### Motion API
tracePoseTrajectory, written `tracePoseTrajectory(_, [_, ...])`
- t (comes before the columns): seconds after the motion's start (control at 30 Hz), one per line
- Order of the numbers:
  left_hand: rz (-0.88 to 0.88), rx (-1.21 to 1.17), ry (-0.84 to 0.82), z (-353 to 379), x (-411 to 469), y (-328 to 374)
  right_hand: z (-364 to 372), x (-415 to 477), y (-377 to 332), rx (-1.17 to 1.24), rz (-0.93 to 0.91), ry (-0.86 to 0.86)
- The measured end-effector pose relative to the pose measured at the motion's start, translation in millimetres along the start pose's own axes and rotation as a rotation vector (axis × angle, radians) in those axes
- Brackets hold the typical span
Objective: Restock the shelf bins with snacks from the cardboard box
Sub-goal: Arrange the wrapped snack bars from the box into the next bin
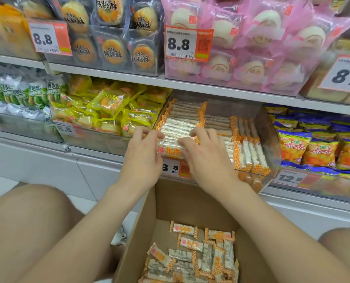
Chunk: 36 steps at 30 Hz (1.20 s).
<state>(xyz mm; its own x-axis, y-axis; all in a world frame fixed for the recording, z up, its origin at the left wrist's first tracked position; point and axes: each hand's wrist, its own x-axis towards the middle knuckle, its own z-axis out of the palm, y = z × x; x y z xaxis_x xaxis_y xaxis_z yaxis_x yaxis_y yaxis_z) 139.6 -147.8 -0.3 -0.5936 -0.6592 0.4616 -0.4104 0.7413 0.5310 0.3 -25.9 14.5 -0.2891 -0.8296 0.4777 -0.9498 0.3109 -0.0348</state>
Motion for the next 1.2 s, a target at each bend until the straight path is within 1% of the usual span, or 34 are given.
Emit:
tracePoseTrajectory(0.03, [0.0, 0.006, -0.008, 0, 0, 1, 1, 0, -1, 0.021, 0.02, 0.004])
tracePoseTrajectory(0.17, [0.006, 0.014, -0.027, -1, -2, 1, -3, 5, 7, 0.19, 0.054, -0.104])
tracePoseTrajectory(0.23, [0.0, 0.022, -0.028, -2, -3, 0, -10, 9, 15, 0.297, 0.11, -0.088])
tracePoseTrajectory(0.3, [-0.01, 0.013, -0.028, -4, -2, -2, -18, 10, 22, 0.338, 0.178, -0.046])
tracePoseTrajectory(0.37, [0.007, 0.026, -0.006, -6, -1, -3, -25, 9, 29, 0.341, 0.274, 0.002])
tracePoseTrajectory(0.43, [0.067, 0.081, 0.054, -5, 1, -4, -30, 7, 36, 0.343, 0.371, 0.032])
tracePoseTrajectory(0.5, [0.136, 0.148, 0.092, -1, 4, -4, -32, 2, 39, 0.344, 0.438, 0.006])
tracePoseTrajectory(0.57, [0.161, 0.199, 0.065, 4, 7, -5, -31, -4, 38, 0.33, 0.46, -0.03])
tracePoseTrajectory(0.67, [0.147, 0.22, 0.019, 6, 14, -7, -30, -9, 35, 0.333, 0.48, -0.025])
tracePoseTrajectory(0.8, [0.157, 0.291, 0.022, 4, 18, -6, -31, -10, 34, 0.365, 0.519, -0.042])
tracePoseTrajectory(0.9, [0.179, 0.43, 0.024, 3, 14, -2, -30, -11, 31, 0.404, 0.512, -0.034])
tracePoseTrajectory(1.0, [0.148, 0.582, 0.026, 2, 9, 5, -26, -10, 34, 0.408, 0.535, -0.044])
tracePoseTrajectory(1.13, [0.139, 0.577, 0.068, 4, 3, 13, -30, -11, 46, 0.333, 0.584, -0.026])
tracePoseTrajectory(1.2, [0.203, 0.519, 0.063, 6, 1, 20, -33, -13, 56, 0.229, 0.612, 0.005])
